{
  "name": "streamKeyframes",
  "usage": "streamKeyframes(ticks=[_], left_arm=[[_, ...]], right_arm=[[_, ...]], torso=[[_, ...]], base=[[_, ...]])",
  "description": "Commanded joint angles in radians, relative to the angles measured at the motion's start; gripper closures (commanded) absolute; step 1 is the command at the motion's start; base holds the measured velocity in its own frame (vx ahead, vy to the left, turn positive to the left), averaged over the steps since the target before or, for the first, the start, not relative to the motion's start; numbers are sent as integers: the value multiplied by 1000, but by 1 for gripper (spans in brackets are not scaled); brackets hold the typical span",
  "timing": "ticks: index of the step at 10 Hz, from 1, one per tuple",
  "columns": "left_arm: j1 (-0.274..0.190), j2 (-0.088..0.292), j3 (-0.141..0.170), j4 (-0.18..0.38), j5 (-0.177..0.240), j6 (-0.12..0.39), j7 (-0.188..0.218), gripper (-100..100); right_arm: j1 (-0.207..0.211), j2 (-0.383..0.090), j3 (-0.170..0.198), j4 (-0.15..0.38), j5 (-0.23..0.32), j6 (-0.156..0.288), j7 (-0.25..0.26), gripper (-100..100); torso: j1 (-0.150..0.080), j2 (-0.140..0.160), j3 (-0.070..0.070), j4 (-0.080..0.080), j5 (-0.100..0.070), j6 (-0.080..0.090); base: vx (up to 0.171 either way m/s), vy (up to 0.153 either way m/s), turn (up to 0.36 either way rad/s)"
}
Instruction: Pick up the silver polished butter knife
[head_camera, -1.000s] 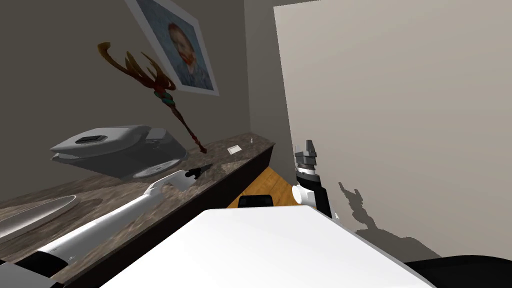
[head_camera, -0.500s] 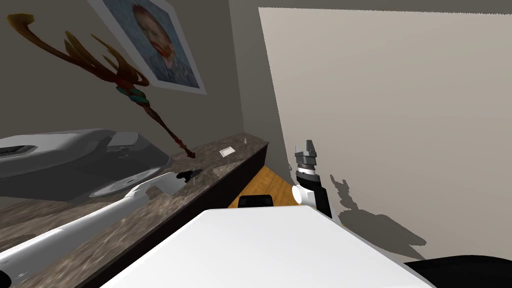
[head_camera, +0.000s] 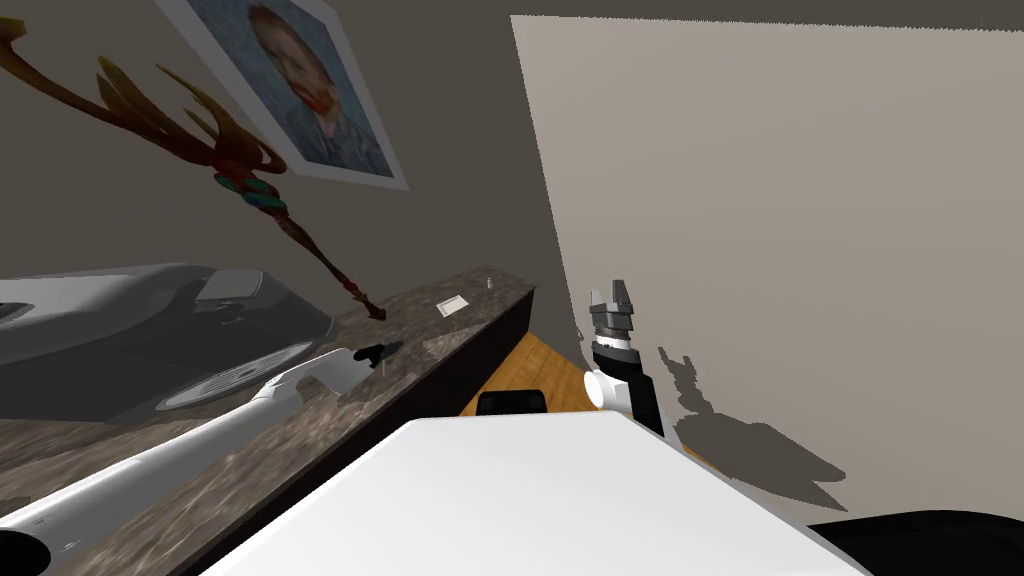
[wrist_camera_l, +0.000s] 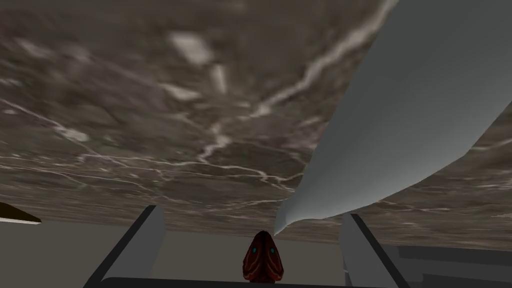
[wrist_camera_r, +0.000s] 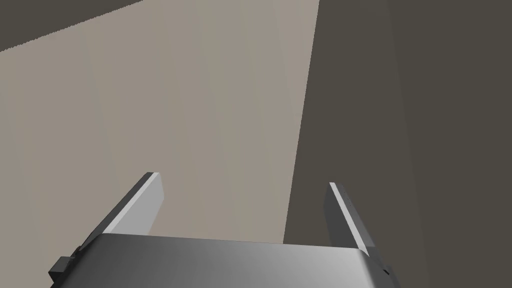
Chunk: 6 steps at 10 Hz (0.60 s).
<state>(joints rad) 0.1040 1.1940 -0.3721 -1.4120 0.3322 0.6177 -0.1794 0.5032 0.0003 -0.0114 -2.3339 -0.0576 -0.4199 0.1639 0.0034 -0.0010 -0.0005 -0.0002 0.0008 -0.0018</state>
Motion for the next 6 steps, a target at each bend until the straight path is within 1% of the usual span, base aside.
streamKeyframes(ticks=[1,2,4,6], left_arm=[[0,0,0,0,0,0,0,-100],[-1,-2,0,3,-1,-2,-2,100],[0,-1,-1,5,-1,1,-1,100],[0,0,0,6,0,4,-1,100]], right_arm=[[0,0,0,0,0,0,0,0],[0,0,0,0,0,0,0,0],[0,0,0,0,0,0,0,0],[0,0,0,0,0,0,0,0]], torso=[[0,0,0,0,0,0],[-1,1,1,0,0,0],[-3,2,2,1,0,2],[-1,4,3,2,1,2]], base=[[21,23,-15],[0,0,0],[-1,3,14],[0,0,0]])
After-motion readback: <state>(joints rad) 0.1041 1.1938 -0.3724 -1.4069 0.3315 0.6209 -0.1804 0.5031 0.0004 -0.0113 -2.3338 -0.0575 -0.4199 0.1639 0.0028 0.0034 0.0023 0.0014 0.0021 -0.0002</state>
